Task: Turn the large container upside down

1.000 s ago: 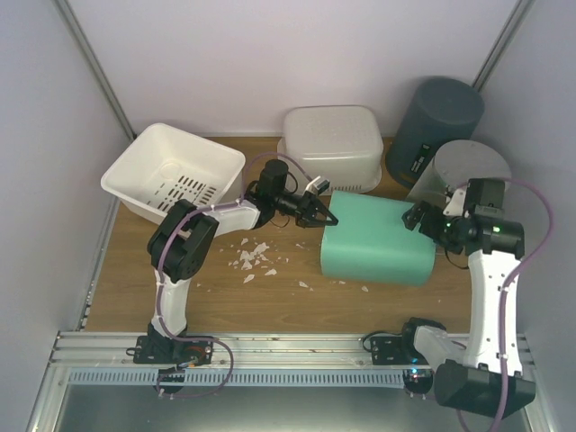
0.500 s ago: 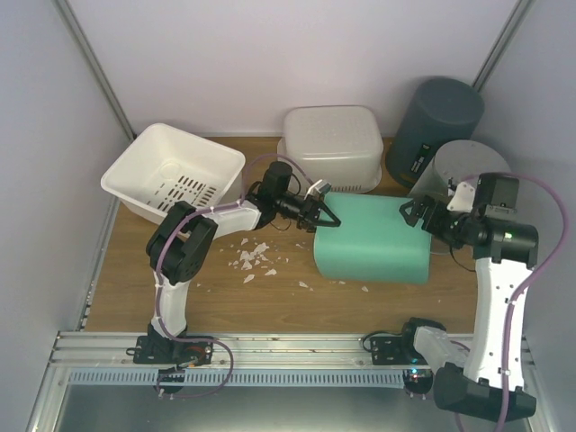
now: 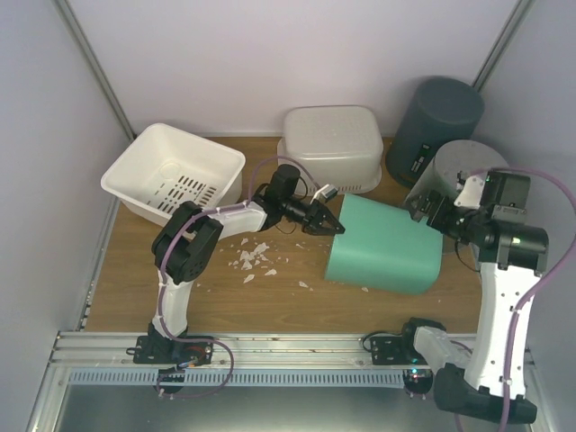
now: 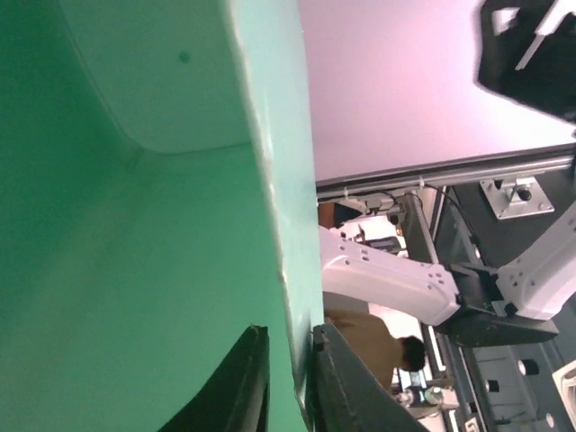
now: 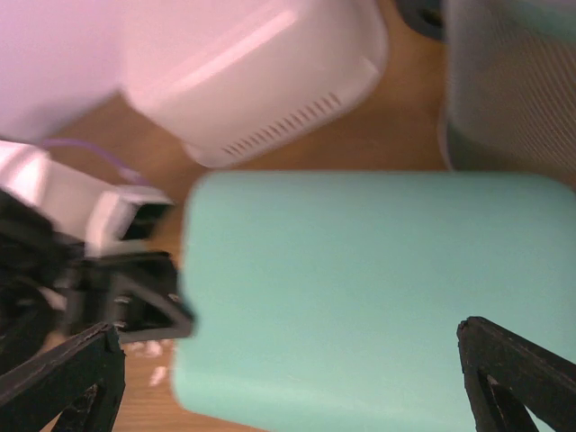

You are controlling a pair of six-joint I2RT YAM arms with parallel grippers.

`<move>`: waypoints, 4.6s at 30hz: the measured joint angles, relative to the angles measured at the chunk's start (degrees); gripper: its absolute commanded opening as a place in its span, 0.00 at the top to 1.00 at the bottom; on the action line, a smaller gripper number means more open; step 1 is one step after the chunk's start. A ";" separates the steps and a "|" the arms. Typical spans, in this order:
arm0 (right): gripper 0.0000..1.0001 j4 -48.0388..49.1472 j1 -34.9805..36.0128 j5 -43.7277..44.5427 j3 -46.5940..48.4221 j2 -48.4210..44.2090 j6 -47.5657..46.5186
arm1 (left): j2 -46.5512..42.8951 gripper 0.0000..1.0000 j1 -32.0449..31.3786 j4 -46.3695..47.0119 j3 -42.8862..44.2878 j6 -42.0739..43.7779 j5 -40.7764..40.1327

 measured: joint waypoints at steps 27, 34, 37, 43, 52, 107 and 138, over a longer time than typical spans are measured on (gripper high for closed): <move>0.00 0.92 -0.66 19.41 -21.16 1.77 0.90 | 1.11 1.00 -3.06 -6.14 6.62 3.63 -1.03; 0.00 3.80 -1.14 13.14 -21.03 1.49 0.59 | 1.11 1.00 -0.79 3.06 3.69 -3.85 1.46; 0.00 3.87 -1.40 11.63 -19.80 1.33 0.50 | 1.11 1.00 -0.33 7.34 3.19 -7.21 2.27; 0.00 4.28 -2.01 8.24 -17.97 0.20 0.98 | 1.11 1.00 0.55 13.75 1.84 -12.33 3.65; 0.00 2.58 -2.21 3.72 -7.85 -0.37 2.60 | 1.22 1.00 0.83 8.15 1.77 -6.49 3.78; 0.06 5.27 -2.64 -6.67 -1.42 -6.78 6.10 | 15.34 1.00 -3.19 68.52 -2.43 -54.58 -0.79; 0.07 -1.40 -0.72 -21.77 -7.02 -8.81 6.27 | 20.33 0.10 -6.80 68.15 -8.81 -57.35 -5.64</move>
